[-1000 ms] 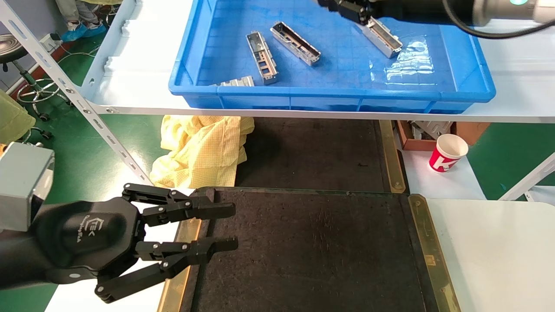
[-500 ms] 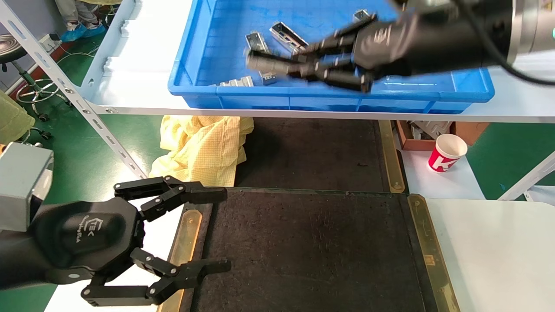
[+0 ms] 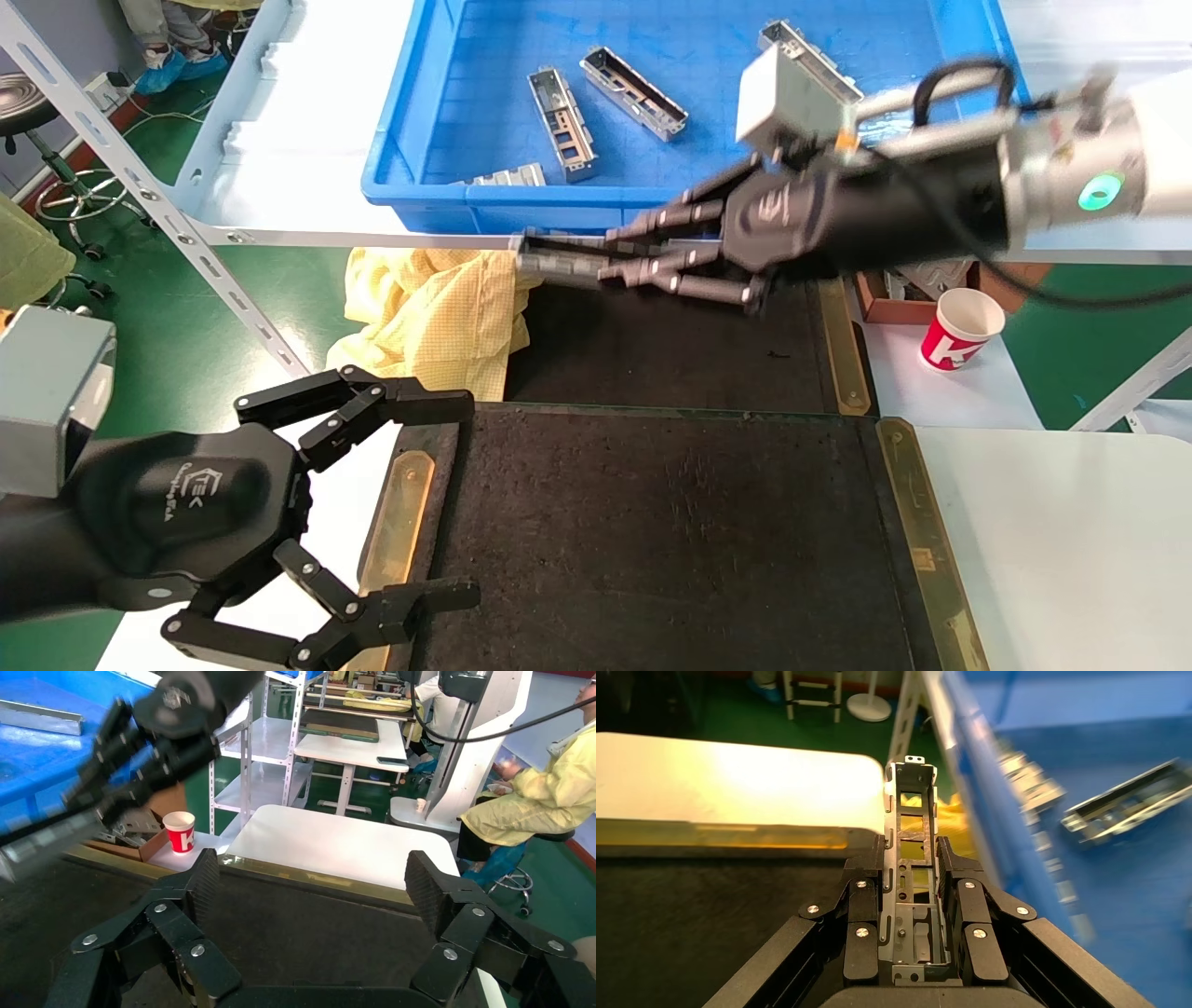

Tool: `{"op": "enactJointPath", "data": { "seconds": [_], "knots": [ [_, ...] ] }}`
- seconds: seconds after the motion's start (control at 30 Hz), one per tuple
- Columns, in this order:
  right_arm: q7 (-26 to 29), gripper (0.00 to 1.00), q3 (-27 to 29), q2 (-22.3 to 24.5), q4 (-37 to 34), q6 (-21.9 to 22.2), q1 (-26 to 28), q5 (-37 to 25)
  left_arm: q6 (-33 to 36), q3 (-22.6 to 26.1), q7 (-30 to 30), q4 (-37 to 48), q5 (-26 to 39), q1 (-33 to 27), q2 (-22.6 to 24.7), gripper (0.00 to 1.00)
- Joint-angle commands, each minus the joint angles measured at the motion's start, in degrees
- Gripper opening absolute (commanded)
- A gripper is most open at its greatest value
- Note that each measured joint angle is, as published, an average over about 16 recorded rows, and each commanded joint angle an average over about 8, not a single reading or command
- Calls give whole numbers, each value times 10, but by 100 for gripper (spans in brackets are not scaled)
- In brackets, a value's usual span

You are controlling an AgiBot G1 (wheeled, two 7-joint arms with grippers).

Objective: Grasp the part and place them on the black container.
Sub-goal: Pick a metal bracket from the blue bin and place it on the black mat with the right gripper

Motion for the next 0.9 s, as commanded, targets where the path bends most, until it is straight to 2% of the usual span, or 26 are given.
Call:
{"op": "enactJointPath", "data": {
  "seconds": [0.03,0.43,0.9],
  "knots": [
    [0,0,-4,0,8,0,-12,6,0,0,0,0,0,0,0,100],
    [-29,0,-34,-14,23,6,-69,23,0,0,0,0,0,0,0,100],
    [-100,0,-54,-60,-21,30,-128,22,0,0,0,0,0,0,0,100]
  ]
}}
